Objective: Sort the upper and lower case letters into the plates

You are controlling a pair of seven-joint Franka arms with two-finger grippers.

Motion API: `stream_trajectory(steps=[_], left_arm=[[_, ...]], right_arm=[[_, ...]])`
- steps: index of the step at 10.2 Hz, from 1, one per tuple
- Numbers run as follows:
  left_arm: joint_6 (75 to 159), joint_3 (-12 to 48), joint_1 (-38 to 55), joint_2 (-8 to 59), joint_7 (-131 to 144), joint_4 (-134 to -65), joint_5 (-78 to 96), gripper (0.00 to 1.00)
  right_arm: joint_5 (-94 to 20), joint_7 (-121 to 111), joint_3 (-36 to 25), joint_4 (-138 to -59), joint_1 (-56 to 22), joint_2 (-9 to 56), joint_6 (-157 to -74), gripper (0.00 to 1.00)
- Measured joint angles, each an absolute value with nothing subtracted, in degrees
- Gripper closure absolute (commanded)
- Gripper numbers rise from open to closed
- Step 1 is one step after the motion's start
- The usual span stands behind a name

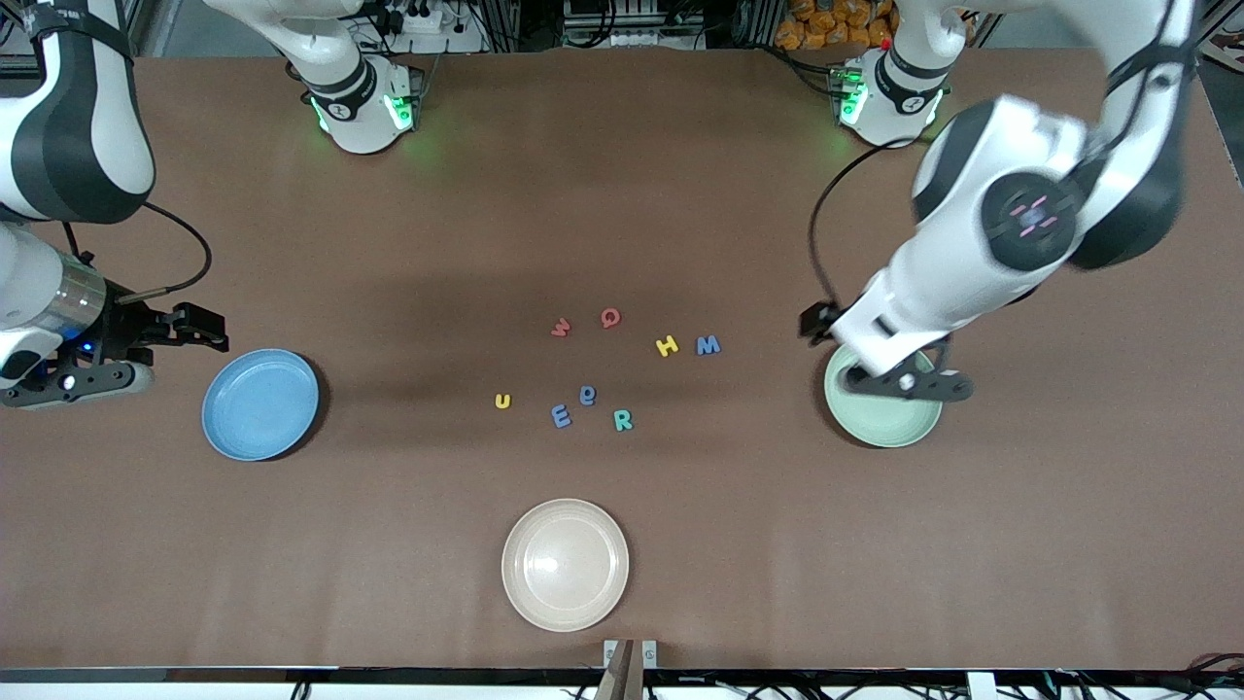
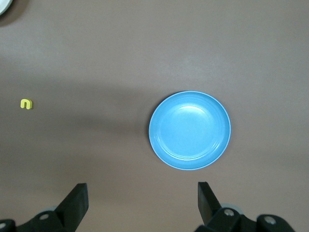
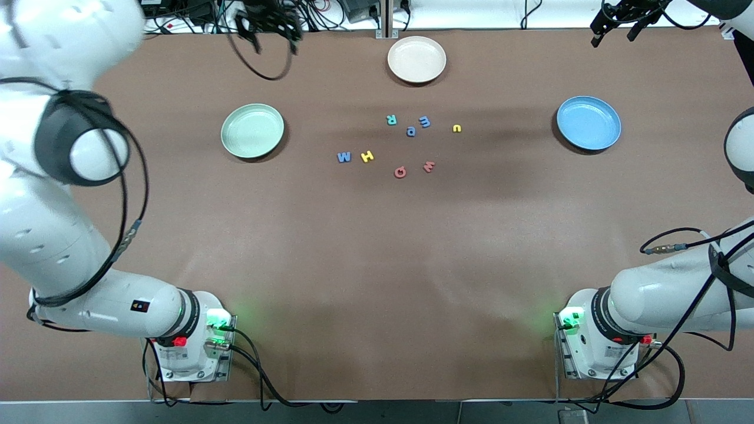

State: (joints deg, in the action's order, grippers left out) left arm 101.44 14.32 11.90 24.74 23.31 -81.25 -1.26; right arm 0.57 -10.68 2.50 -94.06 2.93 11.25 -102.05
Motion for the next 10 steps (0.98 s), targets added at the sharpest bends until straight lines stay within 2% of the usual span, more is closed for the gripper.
stream_trajectory(steps=[3,6,8,10], left_arm=[[112.40,14.35,18.22,35.80,29.10,-81.47,-1.79,0.00],[122.49,14.03,21.96,45.19,31.28,-81.63,-2.43,0.00],[123.33,14.00,22.28,47.31,34.14,-83.28,-4.19,0.00],[123.32,14.04,22.73,46.55,40.50,-86.45,-5.77,0.00]], right_arm=[[0.26,-10.67,2.79,-95.63,1.97,13.67,-107.45,0.00],[0.07,-8.68,2.90,-95.72,-0.48,19.68,-113.52,0.00],[0.00,-3.30,2.97,-95.60,-3.64,23.41,-117.65,0.00],[-0.01,3.06,3.09,-95.51,-7.80,26.06,-120.45,0.00]])
